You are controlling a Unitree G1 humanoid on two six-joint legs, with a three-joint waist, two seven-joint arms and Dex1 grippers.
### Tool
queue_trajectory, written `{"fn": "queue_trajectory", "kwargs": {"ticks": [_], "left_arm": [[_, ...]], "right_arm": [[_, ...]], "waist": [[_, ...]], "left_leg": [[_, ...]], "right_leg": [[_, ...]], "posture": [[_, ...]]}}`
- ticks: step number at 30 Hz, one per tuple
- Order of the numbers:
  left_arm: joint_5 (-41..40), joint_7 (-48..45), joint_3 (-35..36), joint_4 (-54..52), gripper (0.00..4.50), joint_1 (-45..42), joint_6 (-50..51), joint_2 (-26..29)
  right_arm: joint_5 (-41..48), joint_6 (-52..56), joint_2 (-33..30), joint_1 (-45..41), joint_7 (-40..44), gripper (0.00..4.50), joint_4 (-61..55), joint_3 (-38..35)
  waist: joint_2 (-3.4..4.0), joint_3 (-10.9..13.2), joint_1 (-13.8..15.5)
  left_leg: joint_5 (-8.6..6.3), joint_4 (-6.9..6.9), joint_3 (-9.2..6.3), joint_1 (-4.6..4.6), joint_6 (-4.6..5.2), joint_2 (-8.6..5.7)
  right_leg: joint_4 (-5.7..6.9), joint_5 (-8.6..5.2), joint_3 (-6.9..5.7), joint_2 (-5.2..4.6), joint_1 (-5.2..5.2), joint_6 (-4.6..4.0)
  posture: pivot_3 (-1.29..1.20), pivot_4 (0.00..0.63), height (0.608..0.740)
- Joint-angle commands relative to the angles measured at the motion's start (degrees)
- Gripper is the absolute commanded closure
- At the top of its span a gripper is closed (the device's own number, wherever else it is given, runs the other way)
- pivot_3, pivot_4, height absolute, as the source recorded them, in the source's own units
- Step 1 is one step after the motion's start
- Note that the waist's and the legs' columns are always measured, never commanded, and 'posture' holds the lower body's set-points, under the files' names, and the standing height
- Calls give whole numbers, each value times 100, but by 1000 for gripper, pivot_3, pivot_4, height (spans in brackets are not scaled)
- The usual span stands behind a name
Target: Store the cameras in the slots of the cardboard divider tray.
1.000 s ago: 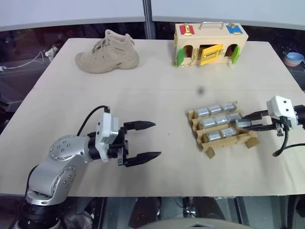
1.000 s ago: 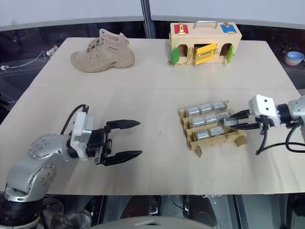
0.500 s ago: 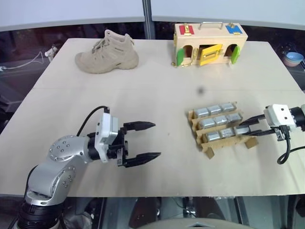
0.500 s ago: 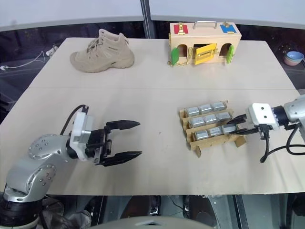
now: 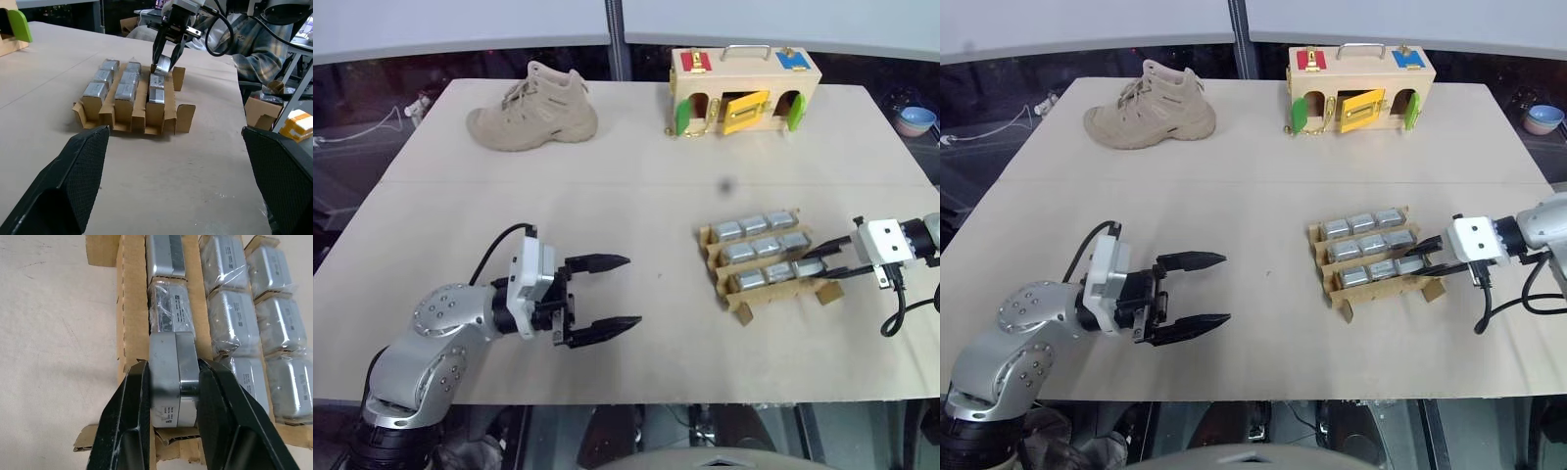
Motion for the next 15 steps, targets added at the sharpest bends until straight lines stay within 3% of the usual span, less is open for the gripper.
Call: {"fn": "queue_trajectory", "kwargs": {"ticks": [1,4,7,11,15], "left_arm": [[-106,43,143,-200,0,27,-116,48],[-105,59,130,-198,0,36,-132,49],[-105,63,128,-170,0,19,-152,53],[-66,77,90,-68,0,-3,-211,5],[15,373,133,124,0,-7,-182,-118]], "right_arm": [[-20,102,62,-123,387,3228,112,128],[-10,145,18,-137,387,1880,135,3],[-128,21,-241,119,219,446,-52,-630],[610,1542,-848,1521,-696,446,-1705,-1803],[1470,3495,-872,3593,-1979,446,-3842,-3547]], "waist": [[0,0,-2],[2,1,12],[8,6,41],[19,12,97],[20,11,86]], "left_leg": [[0,0,0,0,0,0],[0,0,0,-1,0,0],[0,0,0,-4,0,-1],[5,-2,-2,-23,-9,0],[4,-11,-3,-20,-18,1]], "right_leg": [[0,0,0,0,0,0],[0,0,0,0,0,-1],[-1,0,0,-4,-1,-1],[-17,0,-27,-17,-2,-1],[-26,0,-34,-21,5,1]], "posture": [[0,150,740],[0,150,740],[0,150,740],[0,150,740],[0,150,740]]}}
